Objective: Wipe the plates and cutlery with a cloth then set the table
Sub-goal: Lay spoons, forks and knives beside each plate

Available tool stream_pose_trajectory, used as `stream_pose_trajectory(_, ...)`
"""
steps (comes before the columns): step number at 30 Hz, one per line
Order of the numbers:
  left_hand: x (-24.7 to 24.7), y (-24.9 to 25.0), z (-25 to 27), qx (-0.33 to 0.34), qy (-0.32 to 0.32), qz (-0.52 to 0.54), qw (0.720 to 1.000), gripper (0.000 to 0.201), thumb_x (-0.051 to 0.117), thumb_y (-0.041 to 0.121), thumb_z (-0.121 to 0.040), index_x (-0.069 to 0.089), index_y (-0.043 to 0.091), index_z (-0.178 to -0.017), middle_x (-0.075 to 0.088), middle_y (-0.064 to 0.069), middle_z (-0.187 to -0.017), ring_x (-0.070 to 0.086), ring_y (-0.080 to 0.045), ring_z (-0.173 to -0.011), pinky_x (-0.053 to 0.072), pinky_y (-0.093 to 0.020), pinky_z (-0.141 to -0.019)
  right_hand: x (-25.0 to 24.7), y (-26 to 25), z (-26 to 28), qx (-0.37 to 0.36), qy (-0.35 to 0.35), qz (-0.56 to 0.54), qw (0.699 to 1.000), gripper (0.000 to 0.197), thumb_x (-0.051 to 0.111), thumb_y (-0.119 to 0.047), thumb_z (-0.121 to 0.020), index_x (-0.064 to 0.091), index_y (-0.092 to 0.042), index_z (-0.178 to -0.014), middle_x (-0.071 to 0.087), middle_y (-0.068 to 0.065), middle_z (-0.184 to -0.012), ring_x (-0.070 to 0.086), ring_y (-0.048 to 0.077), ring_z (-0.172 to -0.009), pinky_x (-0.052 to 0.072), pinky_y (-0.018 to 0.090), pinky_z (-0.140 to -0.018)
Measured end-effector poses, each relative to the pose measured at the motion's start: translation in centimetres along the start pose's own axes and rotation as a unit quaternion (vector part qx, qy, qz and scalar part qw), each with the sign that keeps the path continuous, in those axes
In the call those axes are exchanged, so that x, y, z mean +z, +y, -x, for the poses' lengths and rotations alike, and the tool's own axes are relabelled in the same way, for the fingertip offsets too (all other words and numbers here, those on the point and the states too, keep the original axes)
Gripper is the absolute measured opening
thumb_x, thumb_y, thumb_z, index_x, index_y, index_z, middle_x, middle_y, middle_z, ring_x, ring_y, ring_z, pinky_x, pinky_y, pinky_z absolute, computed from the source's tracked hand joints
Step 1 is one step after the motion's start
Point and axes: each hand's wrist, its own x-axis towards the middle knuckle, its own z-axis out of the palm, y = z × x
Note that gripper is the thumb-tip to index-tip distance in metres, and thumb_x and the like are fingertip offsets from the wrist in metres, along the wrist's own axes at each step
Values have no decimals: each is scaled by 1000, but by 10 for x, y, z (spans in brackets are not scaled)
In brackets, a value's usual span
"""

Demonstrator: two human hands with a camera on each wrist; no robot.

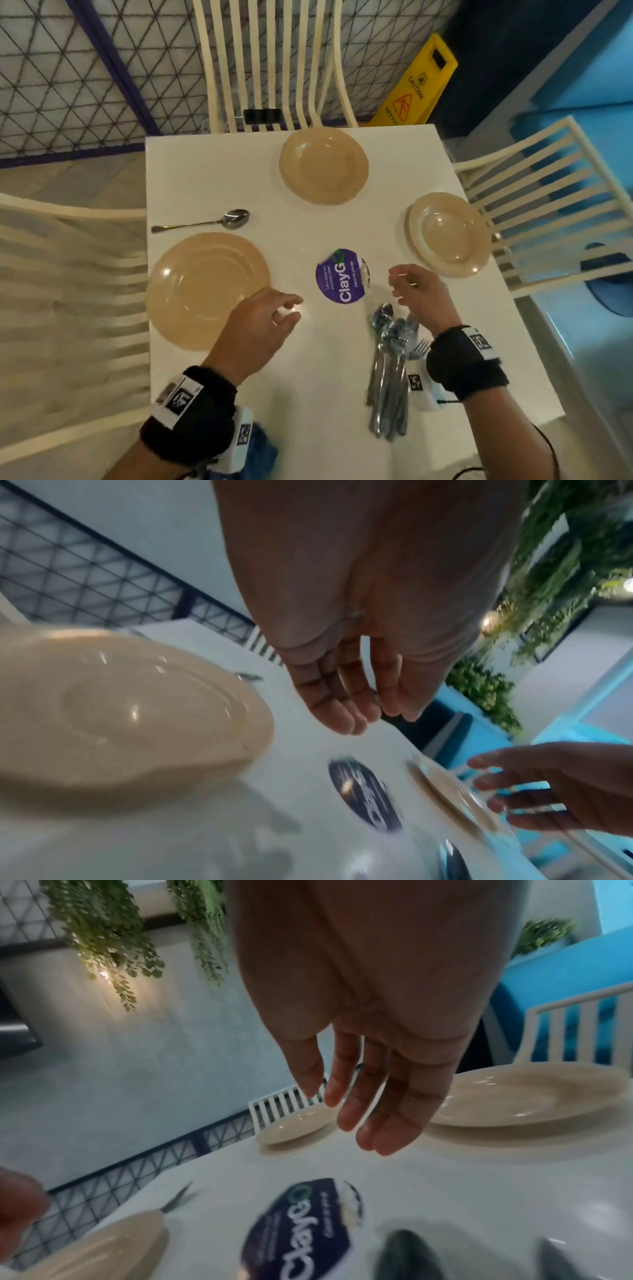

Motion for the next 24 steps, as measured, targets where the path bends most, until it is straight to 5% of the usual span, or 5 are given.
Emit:
stream_pose_trajectory(3,71,16,3,-34,-64,-37,997,24,65,35,-93,69,37,-116,62,17,-105,59,-3,-83,45,-21,-84,-25,34,12,-3,7,48,999,12,62,-27,-95,69,-26,-104,70,-5,-92,67,10,-81,50,20,-69)
stream_pose_trajectory(8,147,38,-3,-101,-83,-78,988,28,62,33,-95,67,30,-122,62,12,-111,54,-2,-80,45,-22,-84,-30,76,-4,-44,-48,115,991,19,60,-27,-95,69,-21,-111,69,-6,-100,66,14,-90,54,34,-88)
stream_pose_trajectory(15,201,59,-14,-214,-69,-139,964,31,55,33,-95,64,28,-124,61,2,-127,59,-20,-116,45,-35,-102,-3,72,-38,-112,-159,251,948,33,49,-30,-97,59,-22,-127,59,2,-128,51,23,-121,47,40,-100)
stream_pose_trajectory(19,213,68,-10,-260,-52,-126,956,32,54,33,-95,64,29,-125,61,0,-129,59,-22,-118,46,-36,-103,9,69,-44,-131,-227,335,905,32,54,-25,-94,60,-16,-124,61,8,-124,55,29,-116,50,41,-96)
stream_pose_trajectory(24,212,65,-4,-284,-47,-118,951,31,52,33,-94,63,33,-123,60,2,-125,59,-21,-116,46,-38,-103,7,63,-50,-125,-217,287,925,26,50,-16,-95,69,-19,-113,69,7,-112,65,28,-100,55,36,-86)
